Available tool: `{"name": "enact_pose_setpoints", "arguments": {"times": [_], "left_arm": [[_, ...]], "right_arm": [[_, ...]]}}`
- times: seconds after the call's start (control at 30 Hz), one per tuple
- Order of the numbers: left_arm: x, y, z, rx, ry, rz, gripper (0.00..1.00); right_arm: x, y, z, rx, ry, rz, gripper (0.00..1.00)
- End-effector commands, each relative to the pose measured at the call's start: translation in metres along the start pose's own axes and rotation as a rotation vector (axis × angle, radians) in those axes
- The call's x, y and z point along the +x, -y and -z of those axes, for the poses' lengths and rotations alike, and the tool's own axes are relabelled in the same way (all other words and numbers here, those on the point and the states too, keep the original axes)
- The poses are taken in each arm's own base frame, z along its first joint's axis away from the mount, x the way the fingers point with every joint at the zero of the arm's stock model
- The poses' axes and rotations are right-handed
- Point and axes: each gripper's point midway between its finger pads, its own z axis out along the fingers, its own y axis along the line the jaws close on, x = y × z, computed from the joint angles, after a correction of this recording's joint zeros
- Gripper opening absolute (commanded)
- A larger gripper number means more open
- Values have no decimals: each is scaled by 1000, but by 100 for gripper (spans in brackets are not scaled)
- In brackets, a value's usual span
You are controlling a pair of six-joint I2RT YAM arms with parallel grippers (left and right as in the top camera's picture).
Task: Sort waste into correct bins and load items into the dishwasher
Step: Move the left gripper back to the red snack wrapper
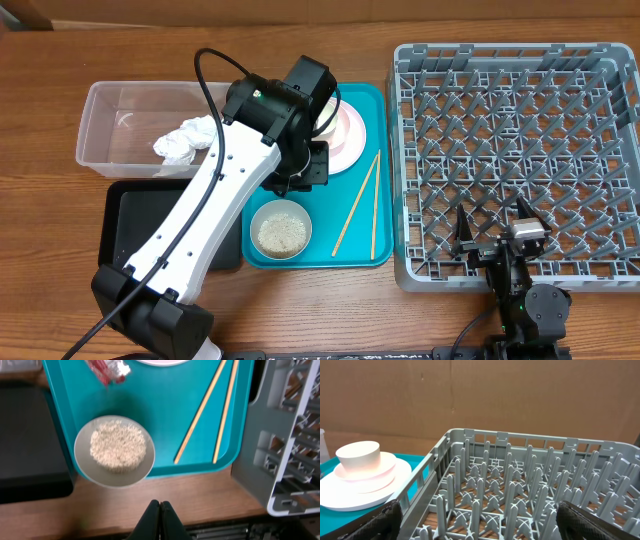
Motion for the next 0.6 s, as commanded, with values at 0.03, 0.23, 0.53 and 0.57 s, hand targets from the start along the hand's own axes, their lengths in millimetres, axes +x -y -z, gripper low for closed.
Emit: {"name": "enact_pose_setpoints", "arguments": {"times": [0.03,0.23,0.53,0.57], "left_arm": [[-8,-3,-1,-28,41,49,4],[-14,-1,-7,-31,71,85,4],[-27,1,-54,-21,106,88,4],[-30,-1,-63,-30,122,89,4]], "right_arm": [[1,1,0,3,9,4,100],[1,1,0,3,9,4,100],[1,1,0,3,9,4,100],[1,1,0,3,9,4,100]]}}
